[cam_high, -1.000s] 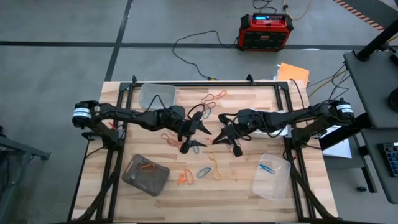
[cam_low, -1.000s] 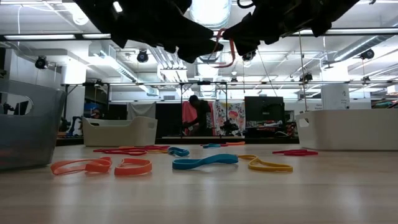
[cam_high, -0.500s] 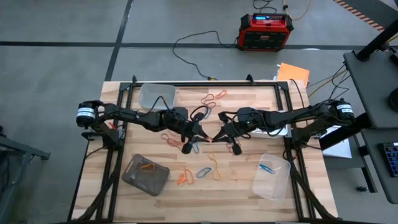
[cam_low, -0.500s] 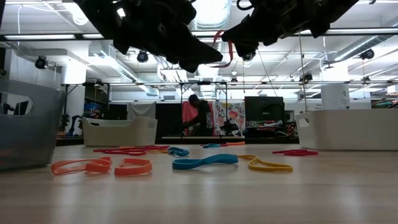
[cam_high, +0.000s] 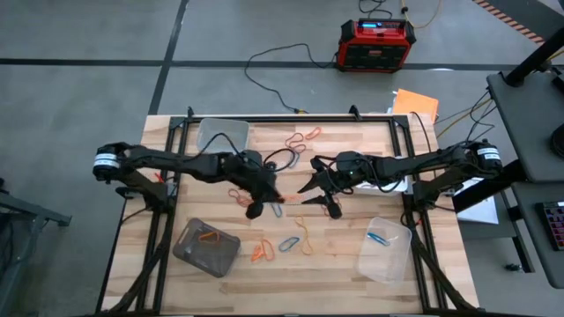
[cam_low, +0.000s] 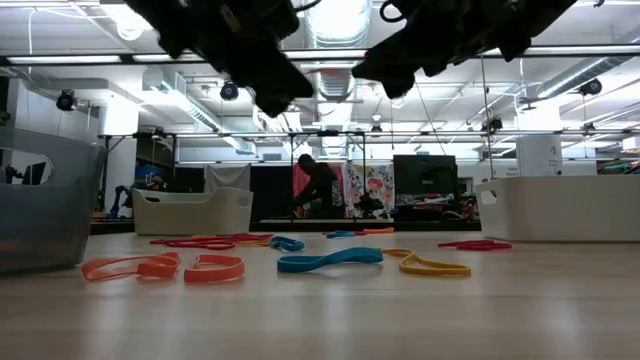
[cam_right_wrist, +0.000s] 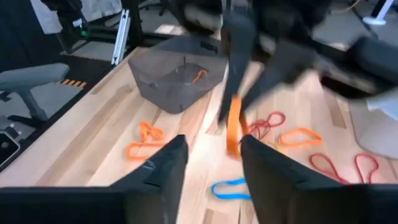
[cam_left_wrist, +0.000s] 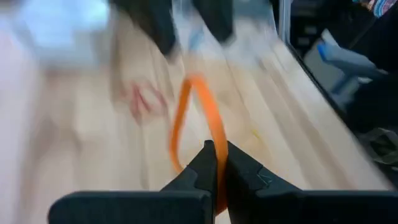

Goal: Sort rubber bands into baskets
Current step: Put the orange rubber band into the black bin

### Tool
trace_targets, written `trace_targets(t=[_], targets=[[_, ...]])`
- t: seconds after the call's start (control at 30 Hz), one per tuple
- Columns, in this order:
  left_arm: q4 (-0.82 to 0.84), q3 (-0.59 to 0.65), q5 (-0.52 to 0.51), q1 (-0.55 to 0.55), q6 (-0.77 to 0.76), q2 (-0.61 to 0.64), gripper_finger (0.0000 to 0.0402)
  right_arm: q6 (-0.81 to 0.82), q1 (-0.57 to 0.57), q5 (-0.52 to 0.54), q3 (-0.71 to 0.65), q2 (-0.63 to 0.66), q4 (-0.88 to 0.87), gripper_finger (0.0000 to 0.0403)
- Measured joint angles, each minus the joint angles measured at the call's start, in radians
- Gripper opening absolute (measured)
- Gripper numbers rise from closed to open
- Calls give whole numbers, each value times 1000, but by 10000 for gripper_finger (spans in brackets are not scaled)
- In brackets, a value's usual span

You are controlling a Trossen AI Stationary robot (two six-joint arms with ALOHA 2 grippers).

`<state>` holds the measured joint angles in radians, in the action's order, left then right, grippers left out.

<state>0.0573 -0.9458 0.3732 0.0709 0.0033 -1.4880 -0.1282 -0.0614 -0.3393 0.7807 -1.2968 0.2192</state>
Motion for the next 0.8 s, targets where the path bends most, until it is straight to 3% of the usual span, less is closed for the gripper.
trace_targets(t=[0.23, 0.37, 0.57, 0.7, 0.8], targets=[[786, -212, -1, -147, -246, 82, 0, -3, -39, 2, 0, 0, -54, 199], [1087, -281, -17, -250, -337, 86, 0, -3, -59, 3, 0, 0, -58, 206], [1069, -212, 101, -351, -487, 87, 0, 5, -67, 2, 0, 1, -60, 206], [1091, -132, -19, -375, -624, 87, 0, 32, -67, 2, 0, 1, -60, 206], [1106, -90, -15, -384, -679, 88, 5, 52, -67, 2, 0, 1, -69, 206]])
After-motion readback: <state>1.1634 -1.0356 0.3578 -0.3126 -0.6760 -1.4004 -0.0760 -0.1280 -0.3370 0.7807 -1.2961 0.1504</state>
